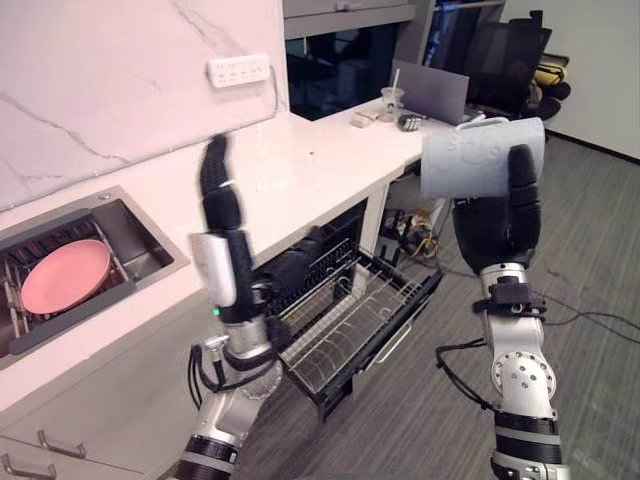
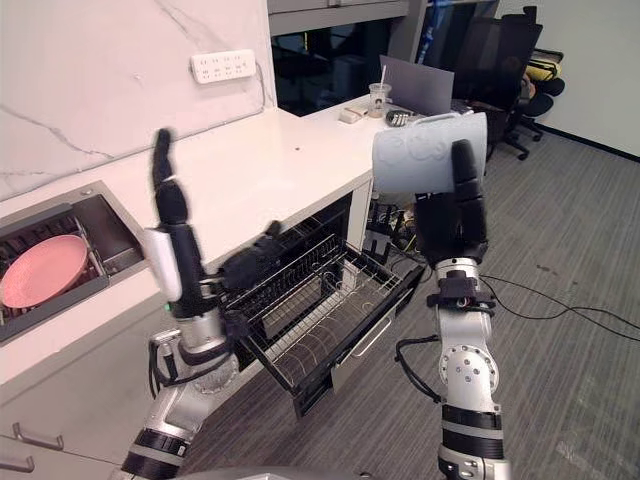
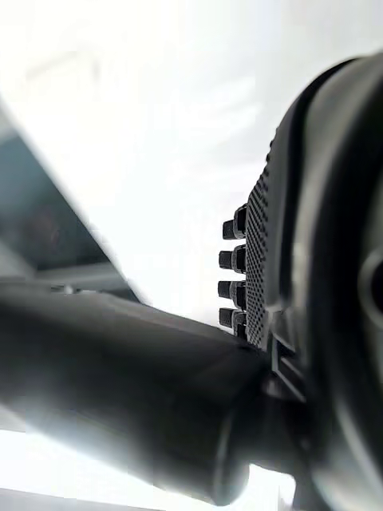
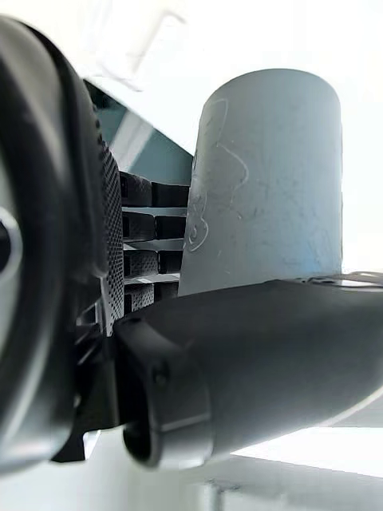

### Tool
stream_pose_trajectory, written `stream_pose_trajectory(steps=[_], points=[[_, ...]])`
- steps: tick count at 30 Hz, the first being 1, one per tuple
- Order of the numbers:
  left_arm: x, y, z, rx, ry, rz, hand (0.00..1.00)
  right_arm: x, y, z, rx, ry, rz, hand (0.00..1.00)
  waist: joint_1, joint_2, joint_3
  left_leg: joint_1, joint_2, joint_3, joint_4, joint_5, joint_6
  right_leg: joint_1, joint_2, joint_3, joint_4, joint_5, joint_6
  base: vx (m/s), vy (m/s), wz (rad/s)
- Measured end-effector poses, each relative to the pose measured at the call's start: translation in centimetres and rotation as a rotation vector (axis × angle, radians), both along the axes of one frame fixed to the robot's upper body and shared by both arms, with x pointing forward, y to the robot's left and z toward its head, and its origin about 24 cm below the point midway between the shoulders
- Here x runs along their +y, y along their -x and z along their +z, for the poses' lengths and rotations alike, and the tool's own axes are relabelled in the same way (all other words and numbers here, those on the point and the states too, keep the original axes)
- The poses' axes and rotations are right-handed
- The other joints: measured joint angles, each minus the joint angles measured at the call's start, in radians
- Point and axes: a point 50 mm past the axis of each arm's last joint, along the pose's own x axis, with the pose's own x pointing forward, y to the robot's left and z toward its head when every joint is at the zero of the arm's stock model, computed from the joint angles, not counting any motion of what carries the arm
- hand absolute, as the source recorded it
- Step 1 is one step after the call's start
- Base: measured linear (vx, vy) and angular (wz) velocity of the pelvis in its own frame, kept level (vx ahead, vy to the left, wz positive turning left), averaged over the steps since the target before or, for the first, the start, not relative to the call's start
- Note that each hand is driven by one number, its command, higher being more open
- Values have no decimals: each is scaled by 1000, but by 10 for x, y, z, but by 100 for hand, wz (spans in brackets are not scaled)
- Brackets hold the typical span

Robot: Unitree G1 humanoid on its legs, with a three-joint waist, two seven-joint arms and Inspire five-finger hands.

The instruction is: Walk over to the sink, pick up the cup, carry it to the dishwasher, place the cup inside the dishwasher, then close the dishwasher door

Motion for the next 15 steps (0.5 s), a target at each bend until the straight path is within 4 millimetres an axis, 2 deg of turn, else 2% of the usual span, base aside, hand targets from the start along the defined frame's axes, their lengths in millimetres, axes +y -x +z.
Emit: stream_pose_trajectory(steps=[1,3,5,6,9,14,15], points=[[7,1,-8,43,38,31,100,-2,1,-3,21,46,-12,0,4,-1,1,-1,0,-3,0,0,0,0,0,-2,0,0,0,-24,-17,14],[31,14,-41,218,119,143,100,-13,7,-17,119,235,-45,0,19,-13,8,-12,-1,-22,-1,3,-1,0,-1,-18,0,-4,-1,-18,-15,22],[40,25,-58,315,136,185,100,-18,6,-28,186,326,-39,0,24,-24,15,-20,-2,-35,-1,4,-3,-2,-1,-29,0,-5,-1,-18,-15,26],[44,37,-76,414,143,207,100,-22,4,-39,248,402,-31,0,35,-29,14,-33,-5,-48,-1,7,-3,-7,-3,-44,0,-7,0,-13,-12,27],[42,37,-76,430,76,139,100,-29,2,-56,350,531,-24,0,69,-29,14,-48,-7,-70,-1,16,1,-8,-4,-64,0,-9,0,2,-11,25],[37,33,-74,444,-1,36,100,-34,-7,-72,463,610,3,0,82,-29,14,-84,-11,-129,0,30,-3,-13,-3,-123,0,-18,0,0,-22,35],[35,32,-74,452,-36,4,100,-36,-8,-73,481,632,4,0,95,-29,14,-91,-11,-139,0,33,-4,-14,-2,-133,0,-19,-1,-8,-22,27]])
